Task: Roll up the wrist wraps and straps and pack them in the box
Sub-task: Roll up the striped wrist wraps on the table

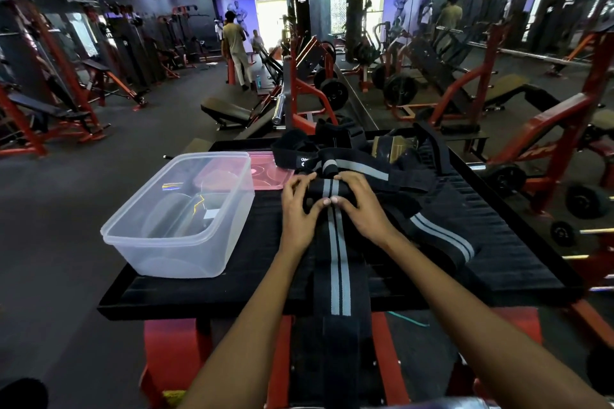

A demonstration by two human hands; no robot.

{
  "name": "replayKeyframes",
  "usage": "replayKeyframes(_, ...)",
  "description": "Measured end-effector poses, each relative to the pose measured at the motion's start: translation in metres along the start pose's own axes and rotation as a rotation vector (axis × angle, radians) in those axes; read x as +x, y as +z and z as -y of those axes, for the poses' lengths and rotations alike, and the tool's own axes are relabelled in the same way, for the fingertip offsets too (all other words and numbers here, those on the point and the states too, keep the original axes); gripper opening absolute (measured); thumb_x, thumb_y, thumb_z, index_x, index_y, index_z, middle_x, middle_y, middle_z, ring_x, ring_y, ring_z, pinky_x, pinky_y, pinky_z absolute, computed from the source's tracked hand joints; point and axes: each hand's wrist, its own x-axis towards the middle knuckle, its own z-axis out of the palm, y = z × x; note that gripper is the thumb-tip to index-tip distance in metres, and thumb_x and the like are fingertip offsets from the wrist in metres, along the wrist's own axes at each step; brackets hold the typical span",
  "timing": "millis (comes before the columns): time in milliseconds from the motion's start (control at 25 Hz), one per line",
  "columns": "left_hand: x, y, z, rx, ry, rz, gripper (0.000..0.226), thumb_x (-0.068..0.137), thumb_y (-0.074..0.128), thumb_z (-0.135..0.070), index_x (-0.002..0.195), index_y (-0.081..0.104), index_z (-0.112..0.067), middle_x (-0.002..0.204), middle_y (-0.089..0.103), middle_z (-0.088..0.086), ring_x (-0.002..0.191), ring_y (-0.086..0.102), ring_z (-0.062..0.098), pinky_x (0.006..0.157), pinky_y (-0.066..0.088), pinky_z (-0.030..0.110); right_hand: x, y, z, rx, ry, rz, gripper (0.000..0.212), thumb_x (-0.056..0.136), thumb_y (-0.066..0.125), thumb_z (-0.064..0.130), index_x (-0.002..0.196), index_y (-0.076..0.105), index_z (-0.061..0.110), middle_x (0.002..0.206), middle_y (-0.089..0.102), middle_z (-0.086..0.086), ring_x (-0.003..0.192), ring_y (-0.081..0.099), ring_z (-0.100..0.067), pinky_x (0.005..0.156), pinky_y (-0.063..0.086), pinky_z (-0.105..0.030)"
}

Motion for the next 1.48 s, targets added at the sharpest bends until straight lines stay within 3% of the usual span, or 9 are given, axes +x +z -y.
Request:
replayKeyframes(160, 0.018, 0.006, 0.012, -0.115, -0.041, -0.028, 0.035, 0.091, 0.056, -0.032, 0.123, 0.052, -0.017, 0.122, 0.056, -0.003, 0.115, 0.050, 0.007, 0.101, 0.039, 0.018, 0.023, 0.002, -0.003, 0.204, 0.097, -0.049, 0.032, 0.092, 0.058, 0.020, 0.123, 0.050, 0.012, 0.106, 0.056, 0.015, 0.094, 0.054, 0.015, 0.078, 0.038, 0.000)
replayKeyframes(280, 0.021, 0.013, 0.021, -0.118, -0.041, -0.070, 0.037, 0.090, 0.053, -0.039, 0.121, 0.052, -0.019, 0.122, 0.057, 0.000, 0.116, 0.052, 0.013, 0.101, 0.042, 0.028, 0.031, 0.009, -0.014, 0.241, 0.091, -0.081, 0.030, 0.093, 0.057, 0.018, 0.121, 0.051, 0.013, 0.107, 0.057, 0.016, 0.090, 0.052, 0.021, 0.077, 0.037, 0.000)
replayKeyframes(480, 0.024, 0.011, 0.028, -0.066, -0.043, -0.078, 0.026, 0.094, 0.054, -0.021, 0.120, 0.054, -0.023, 0.120, 0.059, -0.005, 0.101, 0.058, 0.038, 0.092, 0.048, 0.044, 0.036, 0.014, -0.024, 0.308, 0.084, -0.045, 0.019, 0.089, 0.062, 0.012, 0.107, 0.057, 0.016, 0.104, 0.056, 0.017, 0.092, 0.052, 0.014, 0.081, 0.041, -0.006)
replayKeyframes(600, 0.025, 0.010, 0.030, -0.052, -0.063, -0.077, 0.027, 0.091, 0.058, -0.011, 0.117, 0.058, -0.017, 0.115, 0.059, -0.008, 0.096, 0.060, 0.037, 0.084, 0.049, 0.030, 0.035, 0.017, -0.029, 0.323, 0.091, -0.034, 0.014, 0.090, 0.061, 0.012, 0.103, 0.057, 0.016, 0.101, 0.057, 0.012, 0.090, 0.053, 0.008, 0.080, 0.042, -0.009)
replayKeyframes(800, 0.021, 0.010, 0.019, -0.071, -0.092, -0.032, 0.034, 0.086, 0.065, -0.014, 0.119, 0.060, -0.015, 0.112, 0.057, -0.011, 0.101, 0.054, -0.006, 0.081, 0.043, 0.005, 0.034, 0.018, -0.036, 0.300, 0.139, -0.039, 0.016, 0.095, 0.051, 0.012, 0.110, 0.054, 0.017, 0.107, 0.058, 0.006, 0.098, 0.055, 0.001, 0.086, 0.040, -0.006)
replayKeyframes(960, 0.021, 0.011, 0.019, -0.131, -0.186, -0.039, 0.029, 0.088, 0.062, -0.009, 0.116, 0.059, -0.013, 0.105, 0.062, -0.006, 0.095, 0.059, 0.004, 0.091, 0.048, 0.019, 0.031, 0.018, -0.035, 0.306, 0.147, -0.030, 0.019, 0.091, 0.059, 0.014, 0.109, 0.056, 0.019, 0.104, 0.059, 0.008, 0.090, 0.056, 0.014, 0.081, 0.043, -0.005)
replayKeyframes(1080, 0.022, 0.010, 0.020, -0.171, -0.242, -0.028, 0.035, 0.084, 0.065, -0.005, 0.116, 0.057, -0.017, 0.108, 0.062, -0.002, 0.101, 0.059, 0.008, 0.089, 0.049, 0.019, 0.030, 0.017, -0.035, 0.324, 0.163, -0.017, 0.026, 0.085, 0.067, 0.012, 0.107, 0.058, 0.021, 0.102, 0.061, 0.011, 0.088, 0.058, 0.011, 0.078, 0.047, -0.012)
replayKeyframes(1240, 0.021, 0.012, 0.024, -0.065, -0.202, 0.001, 0.027, 0.093, 0.055, -0.011, 0.119, 0.057, -0.016, 0.106, 0.064, 0.000, 0.092, 0.060, 0.012, 0.087, 0.049, 0.023, 0.029, 0.015, -0.030, 0.318, 0.158, -0.080, 0.022, 0.082, 0.069, 0.010, 0.102, 0.062, 0.014, 0.095, 0.063, 0.007, 0.080, 0.057, 0.014, 0.071, 0.043, -0.004)
replayKeyframes(1480, 0.022, 0.008, 0.017, -0.140, -0.236, -0.036, 0.033, 0.087, 0.057, 0.001, 0.114, 0.059, -0.017, 0.103, 0.061, -0.011, 0.093, 0.057, -0.011, 0.079, 0.039, -0.002, 0.031, 0.015, -0.032, 0.310, 0.125, -0.041, 0.026, 0.079, 0.071, 0.004, 0.100, 0.062, 0.017, 0.099, 0.062, 0.012, 0.084, 0.055, 0.012, 0.076, 0.042, -0.005)
